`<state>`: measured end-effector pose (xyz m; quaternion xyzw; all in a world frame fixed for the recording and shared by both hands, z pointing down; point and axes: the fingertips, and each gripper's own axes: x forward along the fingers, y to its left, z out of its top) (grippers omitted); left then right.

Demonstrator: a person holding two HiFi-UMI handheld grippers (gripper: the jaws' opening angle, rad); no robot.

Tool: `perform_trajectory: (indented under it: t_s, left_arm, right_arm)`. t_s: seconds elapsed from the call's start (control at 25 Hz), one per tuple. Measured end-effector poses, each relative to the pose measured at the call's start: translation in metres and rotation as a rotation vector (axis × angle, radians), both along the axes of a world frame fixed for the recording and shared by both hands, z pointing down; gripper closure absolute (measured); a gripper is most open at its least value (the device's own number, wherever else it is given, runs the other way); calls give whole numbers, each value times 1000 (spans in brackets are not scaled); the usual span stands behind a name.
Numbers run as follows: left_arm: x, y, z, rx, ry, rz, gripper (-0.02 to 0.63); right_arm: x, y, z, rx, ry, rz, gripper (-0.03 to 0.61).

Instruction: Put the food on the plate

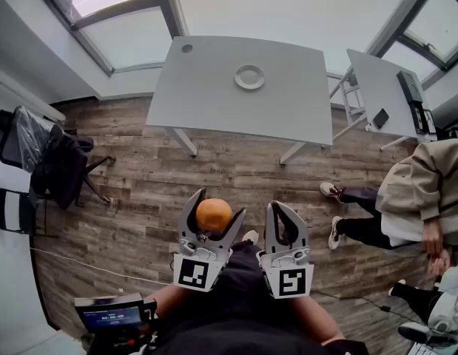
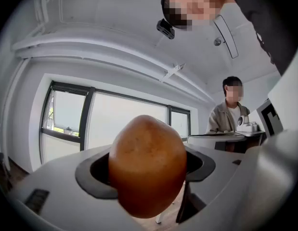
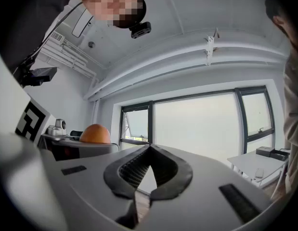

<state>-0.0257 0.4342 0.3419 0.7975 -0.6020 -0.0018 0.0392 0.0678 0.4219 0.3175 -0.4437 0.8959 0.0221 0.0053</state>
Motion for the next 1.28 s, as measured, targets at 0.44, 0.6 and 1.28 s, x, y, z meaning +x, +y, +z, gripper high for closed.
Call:
perform_trajectory:
  t_s: [0.44, 0.6, 1.28]
  left_arm:
    - [-25, -2, 4, -23, -5, -89, 262]
    - [-13, 11, 11, -30, -18, -120, 262]
    - [69, -26, 23, -26, -34, -67, 262]
  right_arm:
    - [14, -7, -5, -2, -48, -28, 572]
    - [38, 4, 0, -6, -56, -33, 572]
    - [100, -24, 29, -47, -43, -49, 572]
